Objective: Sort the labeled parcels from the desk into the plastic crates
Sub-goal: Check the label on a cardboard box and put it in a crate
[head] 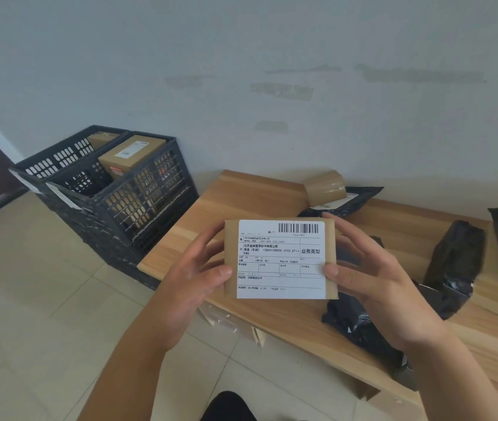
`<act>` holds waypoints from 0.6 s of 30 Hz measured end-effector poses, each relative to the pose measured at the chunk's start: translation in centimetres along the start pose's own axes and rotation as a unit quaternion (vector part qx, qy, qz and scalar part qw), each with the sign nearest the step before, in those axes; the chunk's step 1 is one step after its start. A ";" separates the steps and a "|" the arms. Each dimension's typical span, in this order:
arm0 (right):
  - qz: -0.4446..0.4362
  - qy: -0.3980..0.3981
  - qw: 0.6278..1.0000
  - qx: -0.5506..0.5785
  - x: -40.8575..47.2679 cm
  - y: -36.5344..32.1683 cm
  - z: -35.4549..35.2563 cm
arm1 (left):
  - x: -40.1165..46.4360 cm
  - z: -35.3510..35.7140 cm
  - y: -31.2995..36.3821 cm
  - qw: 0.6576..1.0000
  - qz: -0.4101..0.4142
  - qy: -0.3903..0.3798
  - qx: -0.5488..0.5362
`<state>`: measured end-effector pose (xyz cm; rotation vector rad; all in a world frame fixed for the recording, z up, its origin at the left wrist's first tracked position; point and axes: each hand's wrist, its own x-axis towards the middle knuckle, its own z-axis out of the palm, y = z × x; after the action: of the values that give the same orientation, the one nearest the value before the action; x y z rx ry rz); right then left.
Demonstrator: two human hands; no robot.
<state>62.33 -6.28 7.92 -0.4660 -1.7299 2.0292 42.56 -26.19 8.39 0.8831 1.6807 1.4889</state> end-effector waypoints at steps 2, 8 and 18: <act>0.000 -0.009 1.000 -0.002 0.0 -0.1 0.6 | -0.6 -0.4 0.3 1.000 0.003 0.009 0.001; -0.006 -0.030 1.000 -0.006 0.2 -0.5 3.7 | -3.0 -2.7 0.5 0.999 0.014 0.037 0.000; 0.043 -0.143 0.989 -0.018 -0.2 0.8 17.8 | -15.9 -11.0 -1.3 0.981 0.026 0.189 -0.020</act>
<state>53.23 -21.42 10.06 -0.2742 -1.9451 2.2193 41.22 -45.56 9.13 0.6527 1.8981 1.8069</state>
